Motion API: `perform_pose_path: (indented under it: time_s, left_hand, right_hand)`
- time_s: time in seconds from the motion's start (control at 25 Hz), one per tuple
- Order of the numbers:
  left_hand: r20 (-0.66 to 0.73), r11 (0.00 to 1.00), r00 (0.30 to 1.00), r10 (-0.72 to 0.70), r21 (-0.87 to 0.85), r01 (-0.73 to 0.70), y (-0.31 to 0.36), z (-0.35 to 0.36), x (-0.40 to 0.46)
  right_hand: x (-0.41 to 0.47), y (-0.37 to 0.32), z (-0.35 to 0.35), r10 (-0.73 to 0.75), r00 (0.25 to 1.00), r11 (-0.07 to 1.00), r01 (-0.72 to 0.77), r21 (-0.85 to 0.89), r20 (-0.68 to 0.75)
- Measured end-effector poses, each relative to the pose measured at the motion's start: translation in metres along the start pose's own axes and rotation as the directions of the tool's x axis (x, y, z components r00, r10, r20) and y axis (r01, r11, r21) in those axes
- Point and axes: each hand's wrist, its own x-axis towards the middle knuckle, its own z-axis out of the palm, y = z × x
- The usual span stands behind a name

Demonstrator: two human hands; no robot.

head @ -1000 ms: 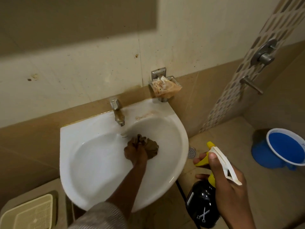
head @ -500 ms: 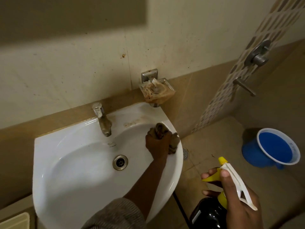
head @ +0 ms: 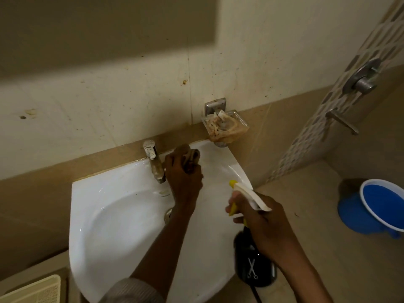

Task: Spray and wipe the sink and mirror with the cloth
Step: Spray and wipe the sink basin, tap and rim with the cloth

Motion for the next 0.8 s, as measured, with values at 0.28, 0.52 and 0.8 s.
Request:
perform_pose_path:
  time_s: [0.28, 0.52, 0.8]
  left_hand:
    - [-0.024, 0.871, 0.997, 0.076, 0.488, -0.055, -0.038, 0.007, 0.009]
    - [0.156, 0.619, 0.986, 0.057, 0.77, -0.157, -0.038, 0.017, 0.011]
    - [0.397, 0.668, 0.913, 0.089, 0.656, -0.351, -0.007, 0.07, 0.001]
  right_hand:
    - [0.05, 0.009, 0.046, 0.041, 0.998, 0.994, -0.045, -0.099, -0.045]
    - [0.052, 0.031, 0.03, 0.075, 0.991, 0.995, -0.082, -0.061, -0.107]
    - [0.045, 0.041, 0.002, 0.074, 0.975, 0.997, -0.065, 0.047, -0.209]
